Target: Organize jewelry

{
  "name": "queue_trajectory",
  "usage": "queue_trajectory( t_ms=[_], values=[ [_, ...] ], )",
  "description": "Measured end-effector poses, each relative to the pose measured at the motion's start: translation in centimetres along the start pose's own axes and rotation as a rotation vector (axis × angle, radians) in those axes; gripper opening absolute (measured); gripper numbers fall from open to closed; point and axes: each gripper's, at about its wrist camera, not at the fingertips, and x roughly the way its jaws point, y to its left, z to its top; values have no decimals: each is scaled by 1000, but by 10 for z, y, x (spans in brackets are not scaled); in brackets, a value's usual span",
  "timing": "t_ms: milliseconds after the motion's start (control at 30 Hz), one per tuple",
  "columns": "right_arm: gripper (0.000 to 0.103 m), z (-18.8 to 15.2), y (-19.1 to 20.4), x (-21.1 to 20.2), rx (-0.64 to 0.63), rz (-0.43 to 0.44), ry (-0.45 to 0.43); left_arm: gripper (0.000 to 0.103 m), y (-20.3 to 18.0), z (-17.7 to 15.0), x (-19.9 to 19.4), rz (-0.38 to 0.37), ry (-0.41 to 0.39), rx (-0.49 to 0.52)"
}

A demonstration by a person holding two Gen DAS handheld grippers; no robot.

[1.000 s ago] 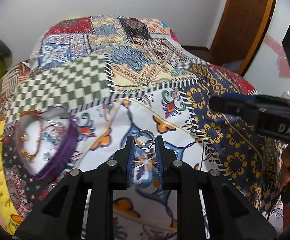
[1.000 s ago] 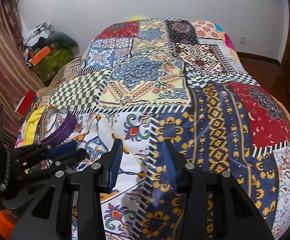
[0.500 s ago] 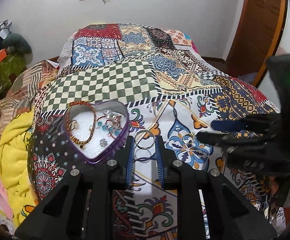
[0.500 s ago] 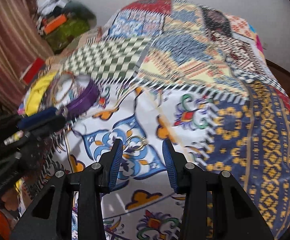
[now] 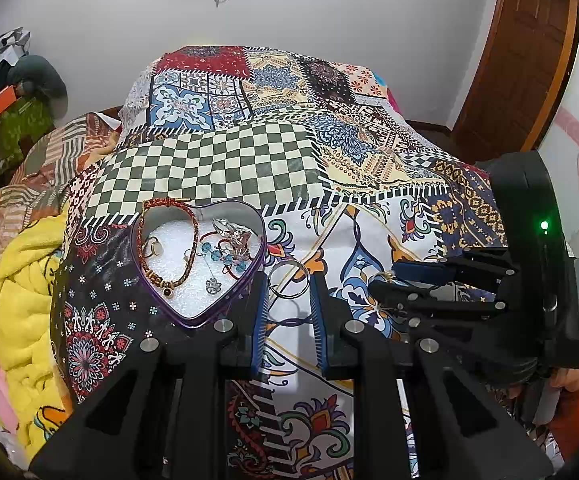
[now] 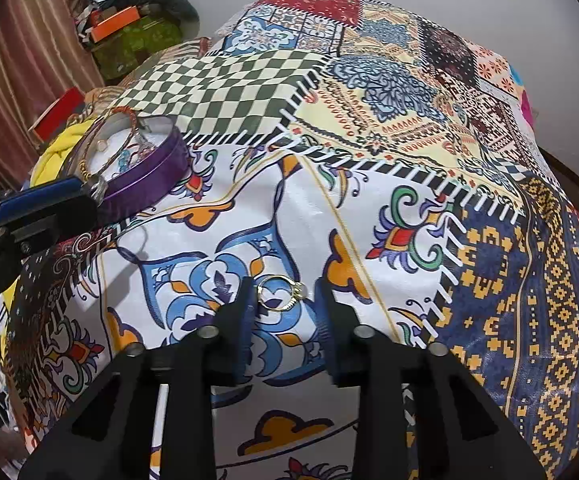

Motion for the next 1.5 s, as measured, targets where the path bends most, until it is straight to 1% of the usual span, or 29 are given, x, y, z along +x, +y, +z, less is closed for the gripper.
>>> queue_trajectory(
  t_ms=[67,200,300,467,800,1100,1300,1500],
  values=[
    [24,-1,-3,-1,14,11,-1,20,0,0,-1,-3,-3,-1],
    [24,-1,-3,-3,21,7,-5,20,0,1,-5,-4,-11,-3],
    [24,1,-4,-9,30,12,-22,20,2,3,-9,0,-21,-4],
    [24,8,-1,-28,36,20,-71,20,6,7,-22,7,-53,-12],
    [24,28,9,-72,36,38,-205,20,19,17,-53,32,-130,-36],
    [24,45,30,-99,14,76,-301,20,36,21,-72,63,-185,-52],
    [24,55,47,-96,-3,110,-316,20,52,22,-77,74,-207,-80],
    [24,64,69,-80,-43,130,-290,20,71,19,-71,76,-208,-111]
  ],
)
